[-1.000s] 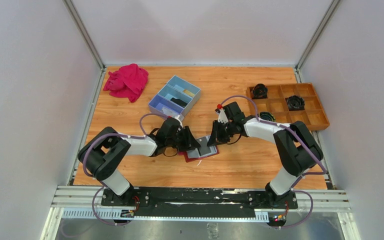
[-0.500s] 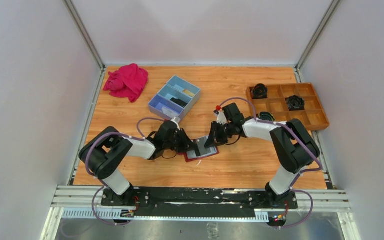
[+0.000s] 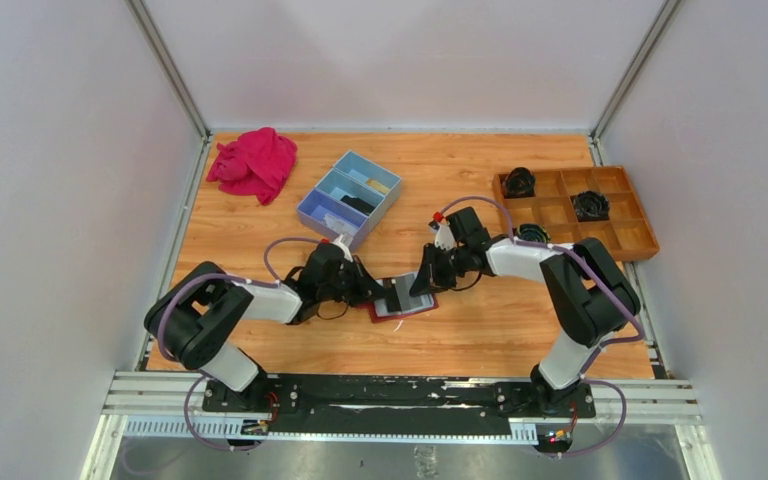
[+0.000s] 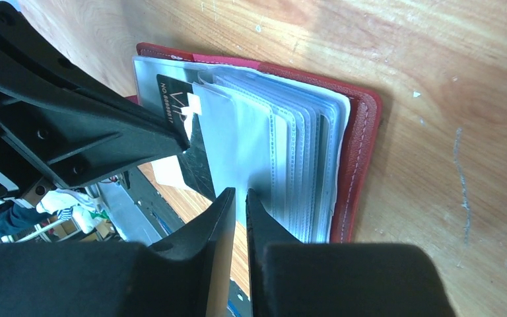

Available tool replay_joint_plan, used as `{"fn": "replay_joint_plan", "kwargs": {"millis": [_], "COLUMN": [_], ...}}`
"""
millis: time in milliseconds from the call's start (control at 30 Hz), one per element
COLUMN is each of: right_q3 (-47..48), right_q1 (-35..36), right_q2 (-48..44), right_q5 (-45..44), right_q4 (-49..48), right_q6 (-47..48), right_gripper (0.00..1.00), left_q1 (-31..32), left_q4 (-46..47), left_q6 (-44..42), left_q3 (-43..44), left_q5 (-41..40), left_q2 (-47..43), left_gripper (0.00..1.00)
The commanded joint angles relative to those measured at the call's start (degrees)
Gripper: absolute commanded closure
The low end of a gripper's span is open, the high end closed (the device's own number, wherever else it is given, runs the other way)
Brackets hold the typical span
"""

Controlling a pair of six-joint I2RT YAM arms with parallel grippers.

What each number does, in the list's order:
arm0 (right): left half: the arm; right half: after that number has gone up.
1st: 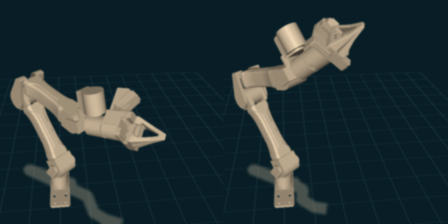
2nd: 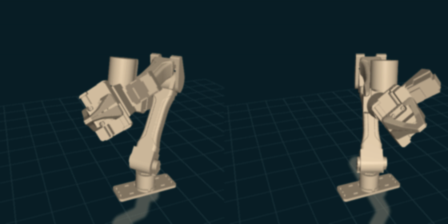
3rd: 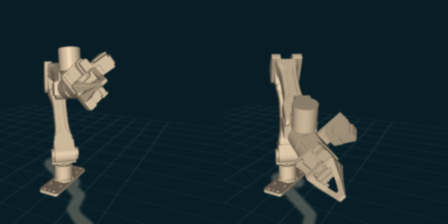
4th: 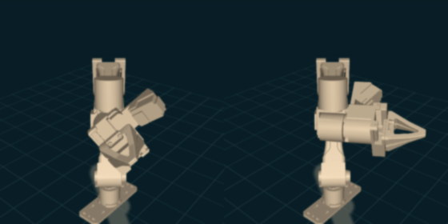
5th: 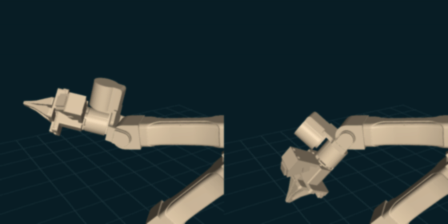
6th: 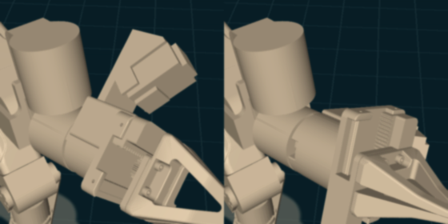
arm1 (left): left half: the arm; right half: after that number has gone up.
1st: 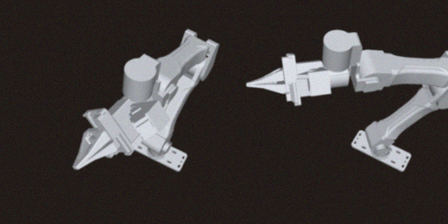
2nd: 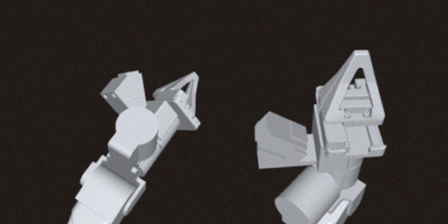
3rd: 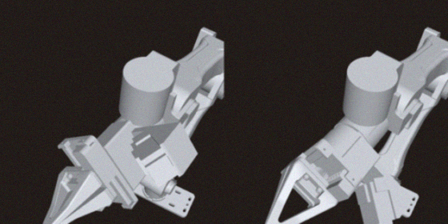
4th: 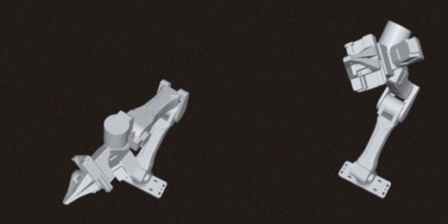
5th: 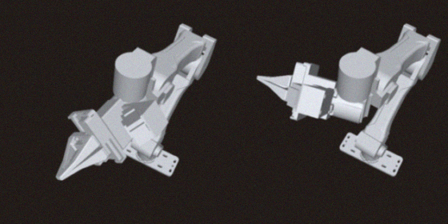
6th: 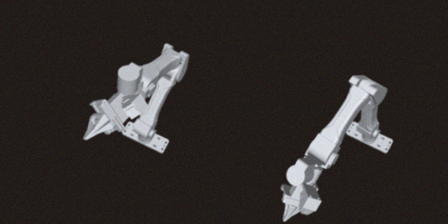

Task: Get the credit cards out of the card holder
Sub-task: Remove the credit card from the card holder.

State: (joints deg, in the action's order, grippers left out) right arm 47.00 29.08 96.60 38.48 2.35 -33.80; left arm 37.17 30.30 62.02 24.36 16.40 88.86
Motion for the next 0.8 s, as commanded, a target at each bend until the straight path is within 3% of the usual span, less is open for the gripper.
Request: {"fn": "replay_joint_plan", "kwargs": {"millis": [0, 300, 400, 467, 533, 767], "right_q3": [-2.1, -1.7, -1.5, -1.5, -1.5, -1.5], "right_q1": [-1.5, -1.9, -1.8, -1.8, -1.8, -1.8], "right_q2": [0.9, 1.0, 1.2, 1.2, 1.1, 0.8], "right_q5": [-3.0, -2.8, -2.8, -2.8, -2.8, -2.5], "right_q4": [3.0, 3.2, 3.1, 3.2, 3.2, 3.3], "right_q6": [0.8, 0.9, 0.9, 0.9, 0.9, 0.9], "right_gripper": [0.84, 0.84, 0.84, 0.84, 0.84, 0.84], "left_q1": [-1.2, -1.7, -1.6, -1.6, -1.6, -1.6], "left_q4": [-0.9, -0.9, 0.7, 4.1, 8.1, 31.1], "left_q6": [-2.8, -3.6, -3.4, -1.8, -0.1, 9.3], "left_q3": [-1.5, 0.0, 1.8, 2.0, 1.6, -2.9], "left_q5": [0.6, 4.1, 8.1, 10.0, 11.3, 12.6], "left_q2": [-1.9, -0.7, 1.8, 3.7, 5.3, 13.7], "left_gripper": [1.00, 1.00, 0.87, 0.74, 0.66, 0.69]}}
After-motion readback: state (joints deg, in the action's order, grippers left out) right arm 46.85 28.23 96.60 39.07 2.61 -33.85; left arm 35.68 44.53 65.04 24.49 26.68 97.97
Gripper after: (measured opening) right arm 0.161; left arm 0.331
